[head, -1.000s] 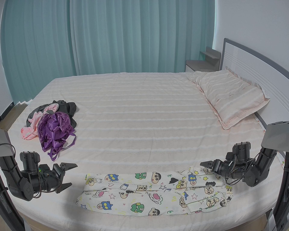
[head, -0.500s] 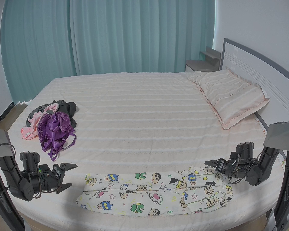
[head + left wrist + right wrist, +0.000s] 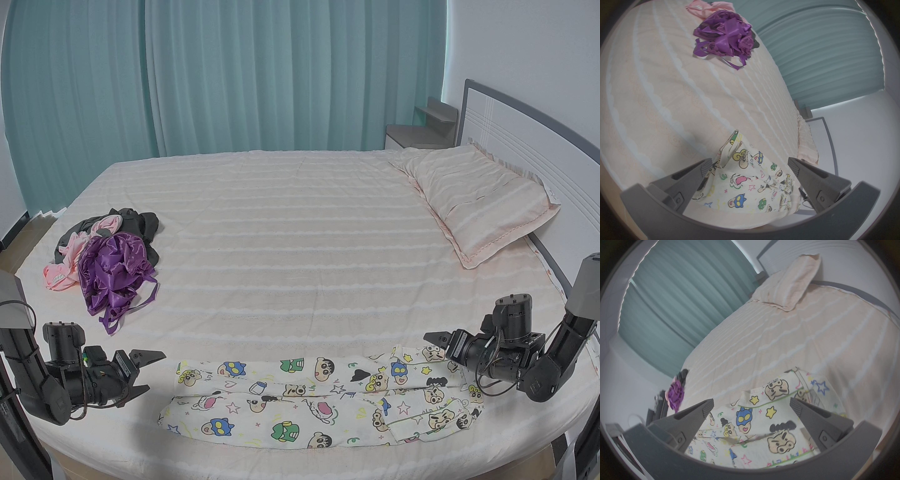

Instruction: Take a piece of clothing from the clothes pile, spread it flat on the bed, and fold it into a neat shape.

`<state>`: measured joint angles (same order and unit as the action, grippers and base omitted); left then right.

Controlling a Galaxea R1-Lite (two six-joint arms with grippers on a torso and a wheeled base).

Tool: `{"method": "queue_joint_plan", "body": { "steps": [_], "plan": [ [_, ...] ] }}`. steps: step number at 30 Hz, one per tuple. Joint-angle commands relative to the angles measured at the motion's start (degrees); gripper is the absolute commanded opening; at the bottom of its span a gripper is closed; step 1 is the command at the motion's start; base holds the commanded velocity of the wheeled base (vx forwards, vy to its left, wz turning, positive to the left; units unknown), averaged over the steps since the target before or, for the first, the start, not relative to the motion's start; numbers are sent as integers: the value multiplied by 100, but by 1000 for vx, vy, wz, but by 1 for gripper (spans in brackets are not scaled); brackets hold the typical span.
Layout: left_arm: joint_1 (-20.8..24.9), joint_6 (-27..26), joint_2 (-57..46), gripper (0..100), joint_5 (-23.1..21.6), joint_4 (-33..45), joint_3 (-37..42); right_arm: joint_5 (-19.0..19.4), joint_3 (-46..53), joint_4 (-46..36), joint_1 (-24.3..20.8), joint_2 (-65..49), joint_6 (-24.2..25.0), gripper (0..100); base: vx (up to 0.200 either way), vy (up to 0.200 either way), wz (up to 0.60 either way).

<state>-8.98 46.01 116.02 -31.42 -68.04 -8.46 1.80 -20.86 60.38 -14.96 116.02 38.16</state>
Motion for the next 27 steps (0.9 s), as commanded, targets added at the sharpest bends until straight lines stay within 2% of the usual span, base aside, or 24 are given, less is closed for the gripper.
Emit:
{"method": "queue_joint_plan", "body": {
  "steps": [1, 8, 14, 20, 27],
  "plan": [
    [28, -92, 184, 100, 4, -87, 134, -453, 337, 9, -367, -413, 720, 100, -200, 0, 0],
    [28, -118, 176, 100, -14, -96, 178, -427, 565, 18, -491, -352, 878, 100, -200, 0, 0],
    [72, -118, 193, 100, -5, -96, 152, -435, 697, 229, -499, -106, 869, 100, 0, 0, 0],
    [72, -118, 193, 100, -5, -96, 134, -453, 899, 984, -499, 272, 843, 100, 0, 0, 0],
    [63, -110, 193, 100, -5, -96, 117, -444, 1181, 1811, -614, 360, 834, 100, 0, 200, 0]
  ]
}}
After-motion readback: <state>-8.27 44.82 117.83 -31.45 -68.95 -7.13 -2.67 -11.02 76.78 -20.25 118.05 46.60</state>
